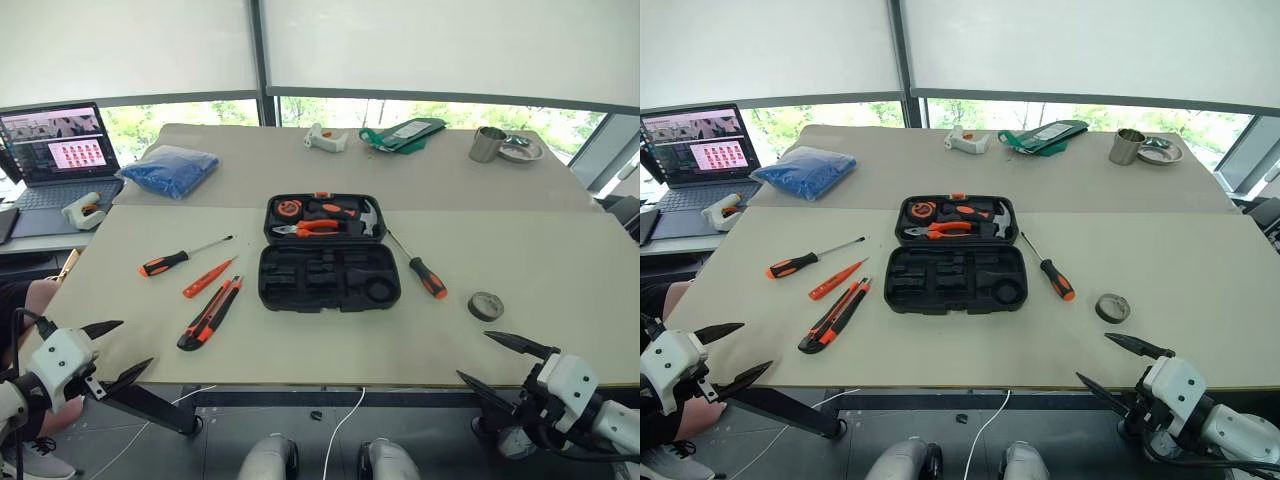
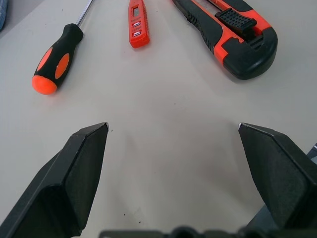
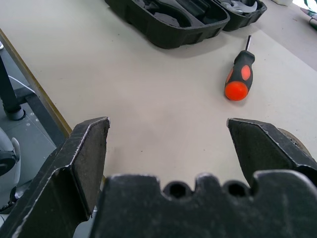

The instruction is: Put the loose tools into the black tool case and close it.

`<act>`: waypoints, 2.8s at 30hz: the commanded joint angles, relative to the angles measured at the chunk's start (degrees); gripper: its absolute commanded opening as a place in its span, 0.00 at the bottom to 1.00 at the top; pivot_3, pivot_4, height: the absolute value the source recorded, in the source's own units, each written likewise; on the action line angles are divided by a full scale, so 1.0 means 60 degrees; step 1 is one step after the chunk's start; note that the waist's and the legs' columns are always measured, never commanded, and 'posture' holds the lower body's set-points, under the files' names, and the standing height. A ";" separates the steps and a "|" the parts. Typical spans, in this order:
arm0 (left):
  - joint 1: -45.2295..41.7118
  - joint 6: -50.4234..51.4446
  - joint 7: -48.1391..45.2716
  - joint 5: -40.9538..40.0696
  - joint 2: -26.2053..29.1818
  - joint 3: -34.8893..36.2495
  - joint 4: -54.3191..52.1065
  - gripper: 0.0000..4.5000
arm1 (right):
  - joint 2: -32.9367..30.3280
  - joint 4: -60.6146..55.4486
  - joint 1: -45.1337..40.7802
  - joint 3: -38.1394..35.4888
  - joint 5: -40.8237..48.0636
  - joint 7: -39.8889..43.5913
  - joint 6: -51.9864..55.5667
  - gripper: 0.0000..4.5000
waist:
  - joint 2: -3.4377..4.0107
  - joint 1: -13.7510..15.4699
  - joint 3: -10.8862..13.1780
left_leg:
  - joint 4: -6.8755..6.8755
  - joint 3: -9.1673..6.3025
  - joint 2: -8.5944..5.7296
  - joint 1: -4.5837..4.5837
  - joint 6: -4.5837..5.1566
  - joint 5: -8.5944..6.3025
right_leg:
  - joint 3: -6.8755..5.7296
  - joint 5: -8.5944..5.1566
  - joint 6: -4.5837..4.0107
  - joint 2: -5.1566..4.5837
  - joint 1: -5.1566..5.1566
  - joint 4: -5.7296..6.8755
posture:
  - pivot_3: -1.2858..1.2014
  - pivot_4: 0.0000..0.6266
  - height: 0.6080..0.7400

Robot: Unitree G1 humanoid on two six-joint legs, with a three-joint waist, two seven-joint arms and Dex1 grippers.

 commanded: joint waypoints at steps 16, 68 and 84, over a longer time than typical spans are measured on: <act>0.0385 0.4513 0.1796 -0.3266 -0.1546 0.2497 -0.0389 1.00 | 0.0997 -0.2692 -0.2408 0.0624 0.3037 -0.0729 0.2303 0.98 | -0.0060 0.0057 0.0000 | 0.0001 0.0013 0.0021 0.0013 0.0002 -0.0012 | -0.0018 0.0032 0.0056 0.0016 0.0000 0.0005 | 0.52 0.24 1.00; -1.1726 0.0975 -0.2179 0.2184 -0.1934 -0.4891 0.6694 0.20 | 0.0207 -0.1212 -0.2839 -0.0034 0.2620 0.0071 0.2152 1.00 | -0.0118 0.0197 0.0008 | 0.0191 0.0046 0.0042 -0.0086 0.0100 0.0028 | 0.0000 0.0105 -0.0001 0.0088 -0.0002 0.0111 | 0.52 0.24 1.00; -1.3310 -0.0078 0.0274 0.4979 -0.4263 -0.7484 0.8036 0.20 | -0.0043 -0.1219 -0.4120 0.0250 0.2663 -0.0695 0.3890 1.00 | -0.0125 -0.0001 0.0016 | 0.0190 0.0043 0.0012 -0.0091 0.0123 0.0026 | 0.0024 0.0122 0.0031 0.0094 -0.0001 0.0103 | 0.52 0.24 1.00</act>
